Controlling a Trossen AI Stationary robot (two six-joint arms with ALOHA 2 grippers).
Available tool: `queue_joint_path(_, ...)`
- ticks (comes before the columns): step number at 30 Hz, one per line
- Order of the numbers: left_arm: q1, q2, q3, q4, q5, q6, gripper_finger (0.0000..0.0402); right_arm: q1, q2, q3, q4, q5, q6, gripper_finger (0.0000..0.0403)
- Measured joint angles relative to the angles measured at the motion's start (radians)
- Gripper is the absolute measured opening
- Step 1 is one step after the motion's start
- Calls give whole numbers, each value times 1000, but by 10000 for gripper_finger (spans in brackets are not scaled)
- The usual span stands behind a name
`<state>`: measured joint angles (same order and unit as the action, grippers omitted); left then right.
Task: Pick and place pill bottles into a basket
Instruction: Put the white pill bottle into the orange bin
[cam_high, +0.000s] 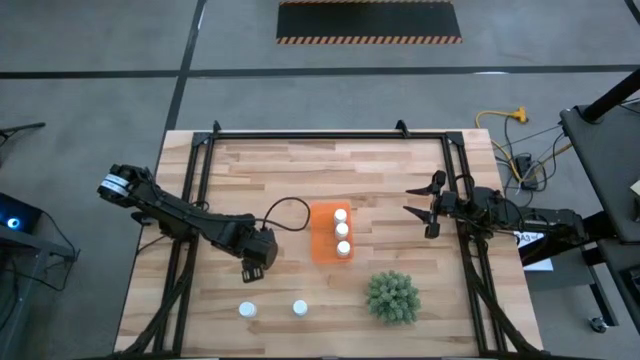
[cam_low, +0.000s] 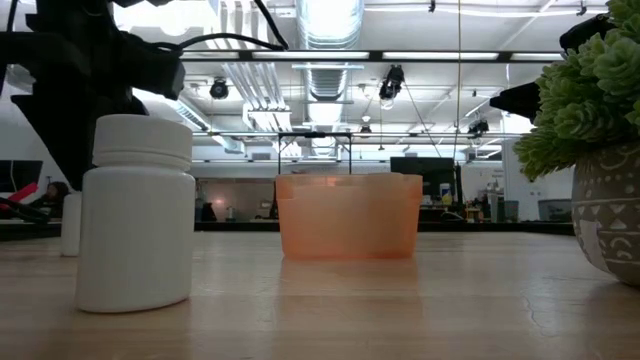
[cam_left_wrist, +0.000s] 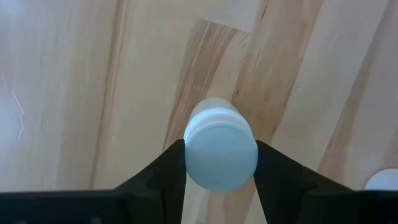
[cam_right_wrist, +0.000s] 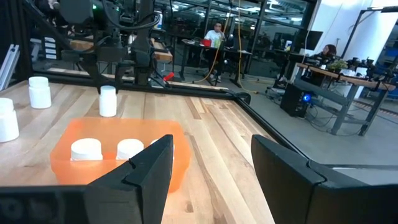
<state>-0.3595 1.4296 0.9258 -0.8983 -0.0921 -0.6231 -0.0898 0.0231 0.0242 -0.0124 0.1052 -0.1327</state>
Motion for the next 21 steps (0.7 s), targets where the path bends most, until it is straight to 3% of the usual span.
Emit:
queue_joint_path(10,6,-1,72,-4,-1,0,137,0,-1,0,0,0,-1,206)
queue_joint_path(21,100,-2,243,-157,-3,47,137,0,0,0,0,0,1,206)
